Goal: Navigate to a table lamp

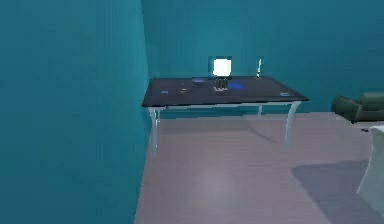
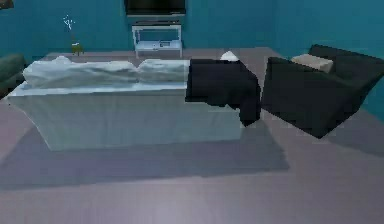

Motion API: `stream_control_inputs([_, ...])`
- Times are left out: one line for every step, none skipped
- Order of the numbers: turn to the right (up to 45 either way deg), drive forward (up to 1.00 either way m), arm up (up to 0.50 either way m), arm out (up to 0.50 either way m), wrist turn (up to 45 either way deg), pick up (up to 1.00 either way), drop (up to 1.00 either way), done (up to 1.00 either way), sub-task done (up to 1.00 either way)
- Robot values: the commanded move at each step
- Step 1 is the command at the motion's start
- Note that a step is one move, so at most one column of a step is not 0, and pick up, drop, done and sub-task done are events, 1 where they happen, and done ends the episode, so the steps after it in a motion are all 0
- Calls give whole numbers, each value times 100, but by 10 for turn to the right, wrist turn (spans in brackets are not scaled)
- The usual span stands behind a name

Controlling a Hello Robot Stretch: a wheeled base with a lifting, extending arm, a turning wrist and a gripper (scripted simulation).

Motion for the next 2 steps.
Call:
stream_control_inputs([0, 100, 0, 0, 0, 0, 0, 0, 0])
stream_control_inputs([-60, 0, 0, 0, 0, 0, 0, 0, 0])
